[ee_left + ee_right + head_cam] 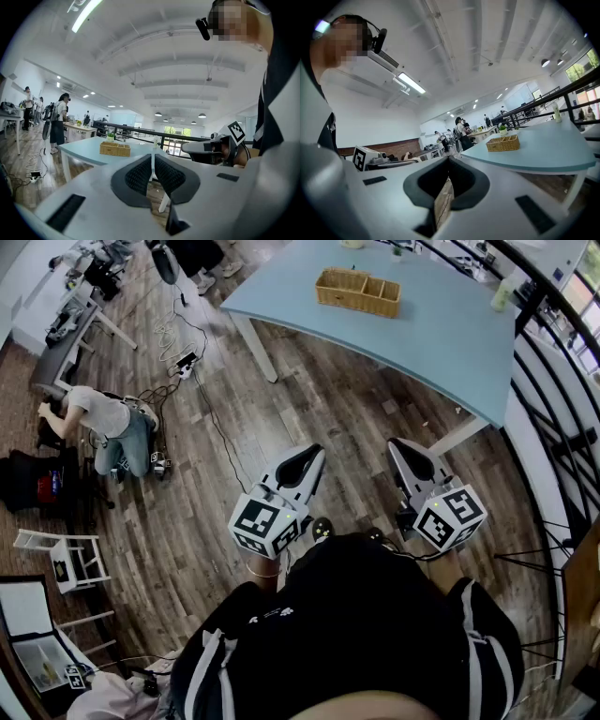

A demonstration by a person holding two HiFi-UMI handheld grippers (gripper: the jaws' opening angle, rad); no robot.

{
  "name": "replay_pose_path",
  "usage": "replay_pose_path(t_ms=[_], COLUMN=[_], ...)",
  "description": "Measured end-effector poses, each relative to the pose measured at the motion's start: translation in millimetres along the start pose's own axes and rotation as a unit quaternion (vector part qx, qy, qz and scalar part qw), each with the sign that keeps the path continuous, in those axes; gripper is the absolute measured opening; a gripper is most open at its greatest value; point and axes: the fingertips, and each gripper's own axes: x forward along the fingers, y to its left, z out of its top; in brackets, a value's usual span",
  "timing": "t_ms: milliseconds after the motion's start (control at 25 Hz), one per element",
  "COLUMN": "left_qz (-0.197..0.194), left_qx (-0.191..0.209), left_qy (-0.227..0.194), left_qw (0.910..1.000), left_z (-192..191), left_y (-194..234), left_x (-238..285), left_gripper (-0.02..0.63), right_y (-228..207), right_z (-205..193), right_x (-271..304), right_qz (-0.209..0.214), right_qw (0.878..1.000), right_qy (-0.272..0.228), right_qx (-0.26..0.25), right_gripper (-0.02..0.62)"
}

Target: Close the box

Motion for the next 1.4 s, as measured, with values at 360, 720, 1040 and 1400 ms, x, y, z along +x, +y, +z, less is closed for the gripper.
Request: replay_pose_path(t_ms=[360,720,1040,1400], left_qz=[-0.011,-0.014,-0.015,-0.018], left_qx=[-0.001,-0.003,-0.005,-0.010], left_qy=[0.003,0.002,-0.001,-0.001], left_qw=[0.9999,0.9999,0.9999,0.9998], left_z=[0,1,2,5], left_y=[0,6,16,36], left_x=[8,8,5,-2], left_gripper=[0.028,0.029,0.029,0.029], right_y=[-6,-1,0,8], right_z=[0,2,1,1], right_x=[-3,2,11,26], right_qz=[-0.015,-0.009,-0.021,-0.035], right_qw=[1.000,1.000,1.000,0.999], right_qy=[-0.003,-0.014,-0.013,-0.009], right_qx=[0.001,-0.005,-0.002,-0.003], right_gripper=[0.000,0.000,0.001,0.006])
